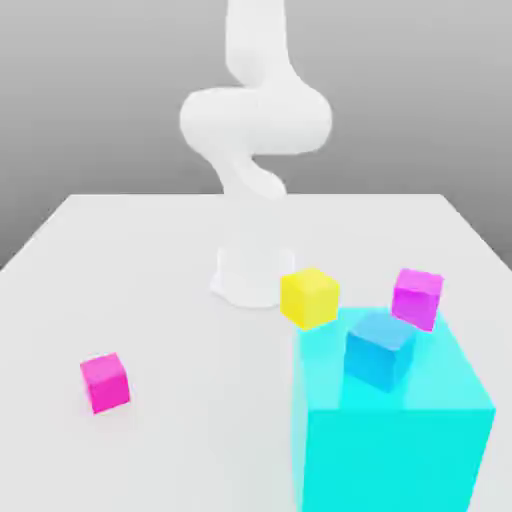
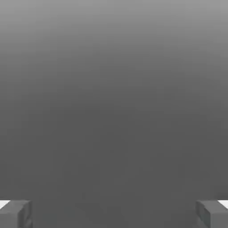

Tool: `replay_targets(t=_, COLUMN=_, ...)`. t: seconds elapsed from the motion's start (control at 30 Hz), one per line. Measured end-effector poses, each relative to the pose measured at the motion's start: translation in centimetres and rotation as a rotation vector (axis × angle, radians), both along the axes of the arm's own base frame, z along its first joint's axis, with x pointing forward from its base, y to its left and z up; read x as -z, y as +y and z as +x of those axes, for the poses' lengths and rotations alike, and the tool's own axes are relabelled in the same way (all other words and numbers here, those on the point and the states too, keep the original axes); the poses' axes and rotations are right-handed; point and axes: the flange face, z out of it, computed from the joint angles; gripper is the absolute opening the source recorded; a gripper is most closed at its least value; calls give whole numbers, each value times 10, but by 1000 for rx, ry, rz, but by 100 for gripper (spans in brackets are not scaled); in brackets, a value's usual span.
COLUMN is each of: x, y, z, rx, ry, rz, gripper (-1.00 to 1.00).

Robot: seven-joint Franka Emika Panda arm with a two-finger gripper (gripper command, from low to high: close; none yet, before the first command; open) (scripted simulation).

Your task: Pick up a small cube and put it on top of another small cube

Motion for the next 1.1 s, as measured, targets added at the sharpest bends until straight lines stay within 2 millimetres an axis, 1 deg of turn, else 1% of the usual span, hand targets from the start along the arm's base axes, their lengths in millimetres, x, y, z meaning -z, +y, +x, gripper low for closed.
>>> replay_targets(t=0.07, x=49, y=-26, z=23, rx=92, ry=74, rz=30, gripper=0)
replay_targets(t=0.13, x=99, y=-52, z=38, rx=182, ry=144, rz=61, gripper=0)
replay_targets(t=0.2, x=149, y=-79, z=46, rx=272, ry=211, rz=94, gripper=0)
replay_targets(t=0.3, x=223, y=-118, z=43, rx=407, ry=308, rz=148, gripper=0)
replay_targets(t=0.37, x=271, y=-140, z=33, rx=496, ry=371, rz=186, gripper=0)
replay_targets(t=0.47, x=339, y=-169, z=7, rx=629, ry=462, rz=247, gripper=0)
replay_targets(t=0.57, x=403, y=-188, z=-30, rx=763, ry=551, rz=312, gripper=0)
replay_targets(t=0.6, x=423, y=-197, z=-48, rx=821, ry=579, rz=340, gripper=0)
replay_targets(t=0.63, x=442, y=-197, z=-61, rx=859, ry=609, rz=361, gripper=0)
replay_targets(t=0.67, x=457, y=-201, z=-70, rx=890, ry=623, rz=376, gripper=0)
replay_targets(t=0.87, x=518, y=-198, z=-75, rx=899, ry=641, rz=382, gripper=0)
replay_targets(t=0.9, x=525, y=-197, z=-75, rx=899, ry=641, rz=382, gripper=-100)
replay_targets(t=1.07, x=525, y=-197, z=-75, rx=899, ry=640, rz=381, gripper=-100)
replay_targets(t=1.1, x=528, y=-197, z=-75, rx=899, ry=640, rz=382, gripper=-100)
